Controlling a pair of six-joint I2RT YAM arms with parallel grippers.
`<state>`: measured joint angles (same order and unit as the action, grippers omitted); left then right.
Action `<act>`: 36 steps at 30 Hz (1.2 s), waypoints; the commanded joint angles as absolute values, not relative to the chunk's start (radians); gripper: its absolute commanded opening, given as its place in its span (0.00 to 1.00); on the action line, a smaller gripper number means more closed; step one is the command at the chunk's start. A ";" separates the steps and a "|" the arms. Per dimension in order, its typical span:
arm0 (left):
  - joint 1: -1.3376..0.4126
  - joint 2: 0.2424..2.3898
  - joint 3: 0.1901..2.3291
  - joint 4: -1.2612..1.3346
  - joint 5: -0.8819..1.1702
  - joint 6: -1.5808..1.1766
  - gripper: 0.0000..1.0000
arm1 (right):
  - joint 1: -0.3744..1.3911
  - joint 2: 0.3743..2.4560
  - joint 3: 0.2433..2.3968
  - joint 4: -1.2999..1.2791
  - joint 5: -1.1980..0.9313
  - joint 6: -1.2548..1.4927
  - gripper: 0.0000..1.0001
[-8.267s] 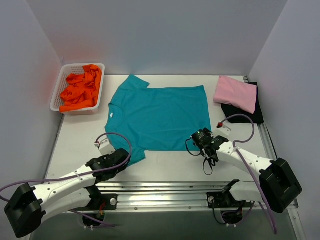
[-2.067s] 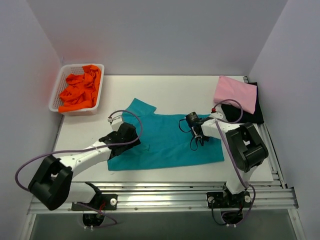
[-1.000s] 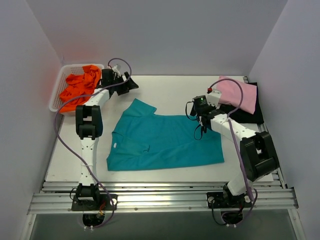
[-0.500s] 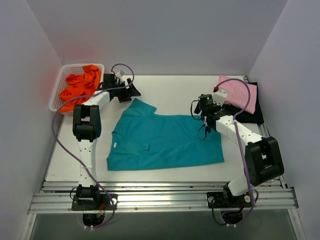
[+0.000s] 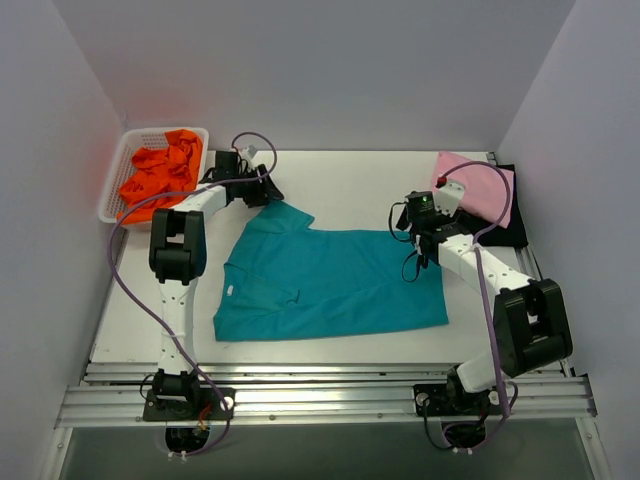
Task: Fold and stack the t-shirts
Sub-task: Grap the side of the flattened tshirt furthest away from the robot with both arms
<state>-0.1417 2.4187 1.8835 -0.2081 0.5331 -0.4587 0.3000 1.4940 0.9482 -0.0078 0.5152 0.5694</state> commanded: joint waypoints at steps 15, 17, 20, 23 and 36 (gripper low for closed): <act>-0.149 2.402 1.836 -0.268 0.428 -0.436 0.02 | 0.176 1.672 0.997 0.066 0.434 0.604 0.91; -0.147 2.399 1.833 -0.268 0.426 -0.437 0.02 | 0.176 1.727 1.009 0.086 0.426 0.609 0.89; -0.147 2.402 1.833 -0.264 0.428 -0.437 0.02 | 0.170 1.813 1.052 0.097 0.428 0.607 0.85; -0.147 2.402 1.832 -0.261 0.436 -0.437 0.02 | 0.160 1.896 1.115 0.083 0.430 0.604 0.80; -0.146 2.405 1.836 -0.262 0.433 -0.434 0.02 | 0.127 1.928 1.166 0.064 0.462 0.594 0.71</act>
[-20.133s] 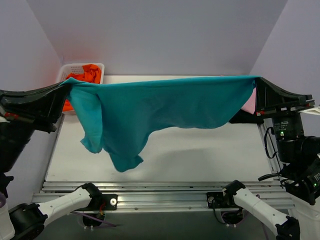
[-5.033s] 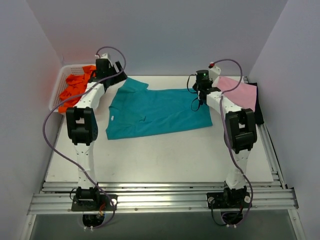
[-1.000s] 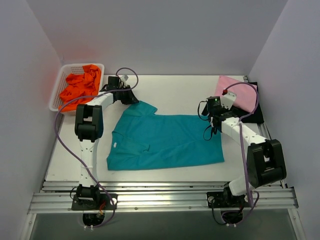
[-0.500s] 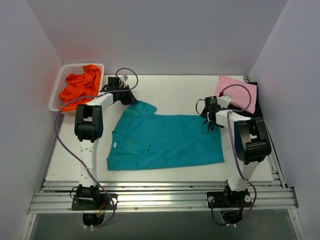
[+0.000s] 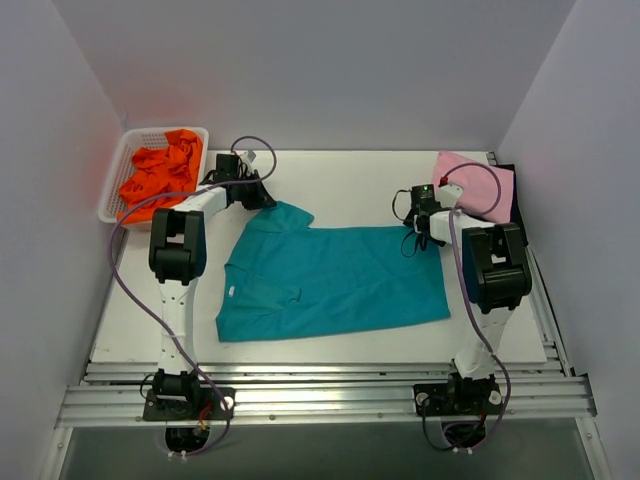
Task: Fold and stack the t-shirts
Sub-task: Grap the side of the flattened tshirt furthest away from the robot with both arms
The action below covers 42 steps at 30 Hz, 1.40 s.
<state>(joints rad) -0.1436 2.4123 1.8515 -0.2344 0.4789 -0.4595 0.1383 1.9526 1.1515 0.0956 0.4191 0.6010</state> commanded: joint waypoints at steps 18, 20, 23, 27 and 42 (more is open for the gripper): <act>-0.149 2.413 1.845 -0.273 0.425 -0.430 0.02 | 0.086 2.000 1.206 0.092 0.367 0.575 0.19; -0.149 2.414 1.847 -0.276 0.423 -0.428 0.02 | 0.080 1.999 1.200 0.097 0.354 0.575 0.13; -0.149 2.411 1.844 -0.276 0.420 -0.428 0.02 | 0.072 2.003 1.200 0.103 0.338 0.575 0.00; -0.152 2.389 1.833 -0.272 0.408 -0.425 0.02 | 0.071 2.005 1.204 0.098 0.337 0.575 0.00; -0.164 2.226 1.873 -0.345 0.344 -0.371 0.02 | 0.072 1.980 1.327 0.009 0.325 0.558 0.00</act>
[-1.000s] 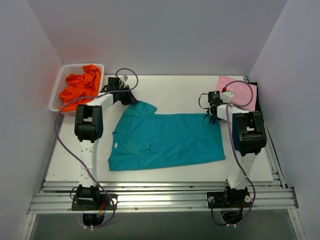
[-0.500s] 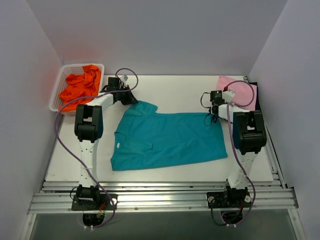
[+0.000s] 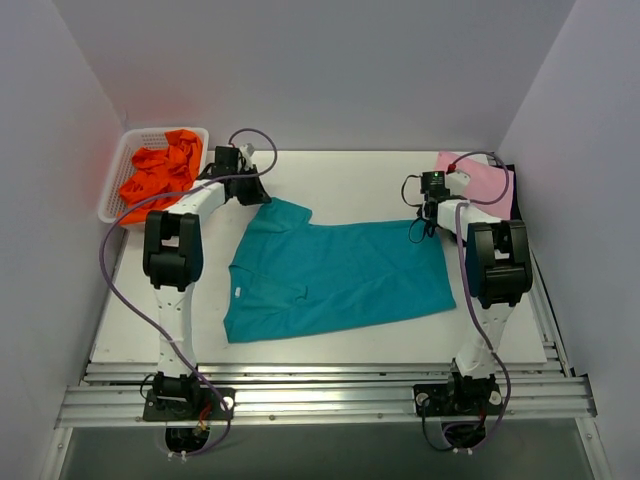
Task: Fold and stack the t-shirts
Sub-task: Grap the side of the flattened tshirt furthest away from the robot with both arms
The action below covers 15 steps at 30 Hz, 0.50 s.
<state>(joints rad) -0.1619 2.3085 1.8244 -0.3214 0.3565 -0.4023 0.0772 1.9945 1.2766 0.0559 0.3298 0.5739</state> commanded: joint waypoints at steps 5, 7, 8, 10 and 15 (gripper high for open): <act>-0.169 2.183 1.861 -0.359 0.351 -0.364 0.02 | 0.078 1.960 1.353 -0.026 0.321 0.554 0.00; -0.172 2.151 1.838 -0.357 0.345 -0.359 0.02 | 0.083 1.957 1.356 -0.032 0.319 0.549 0.00; -0.176 2.142 1.830 -0.359 0.339 -0.357 0.02 | 0.083 1.957 1.361 -0.038 0.321 0.548 0.00; -0.179 2.108 1.803 -0.364 0.333 -0.353 0.02 | 0.083 1.950 1.359 -0.041 0.321 0.546 0.00; -0.202 2.022 1.730 -0.373 0.298 -0.342 0.02 | 0.083 1.930 1.347 -0.052 0.322 0.537 0.00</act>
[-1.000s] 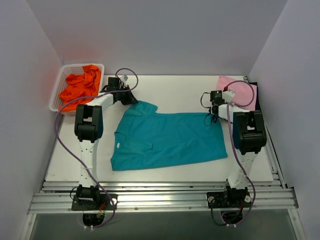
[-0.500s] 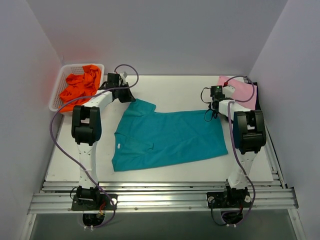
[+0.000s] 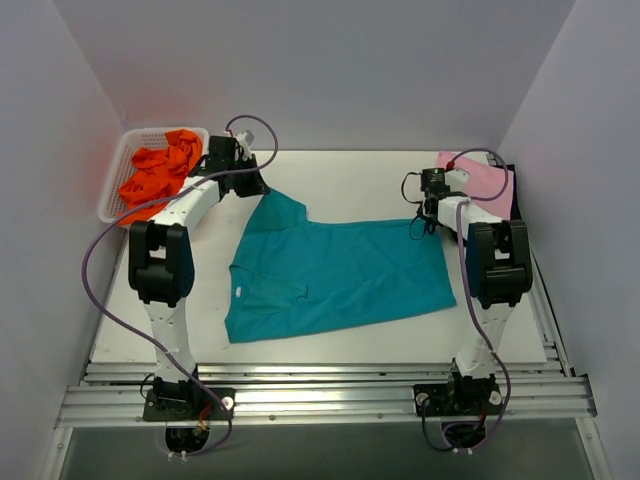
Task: Fold and stack the t-shirts
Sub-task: Grap the side of the flattened tshirt furthest away from the robot with both arms, then fold the other side of the tshirt into a rectangle
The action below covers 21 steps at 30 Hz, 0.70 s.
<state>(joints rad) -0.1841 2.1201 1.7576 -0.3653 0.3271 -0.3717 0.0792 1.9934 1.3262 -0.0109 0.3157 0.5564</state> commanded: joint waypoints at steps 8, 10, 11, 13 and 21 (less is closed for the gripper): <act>-0.261 1.801 1.540 -0.393 0.209 -0.334 0.02 | 0.084 1.803 1.258 -0.075 0.314 0.535 0.00; -0.296 1.693 1.439 -0.391 0.158 -0.342 0.02 | 0.086 1.752 1.191 -0.080 0.327 0.541 0.00; -0.314 1.653 1.396 -0.385 0.135 -0.344 0.02 | 0.087 1.694 1.162 -0.080 0.328 0.545 0.00; -0.375 1.515 1.258 -0.379 0.079 -0.363 0.02 | 0.094 1.631 1.100 -0.083 0.339 0.557 0.00; -0.662 1.071 0.818 -0.414 -0.332 -0.582 0.93 | 0.110 1.307 0.776 -0.089 0.417 0.615 1.00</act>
<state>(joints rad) -0.5968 1.1614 0.8982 -0.3855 -0.0895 -0.4576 0.1020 1.3636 0.8345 -0.0574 0.3473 0.5915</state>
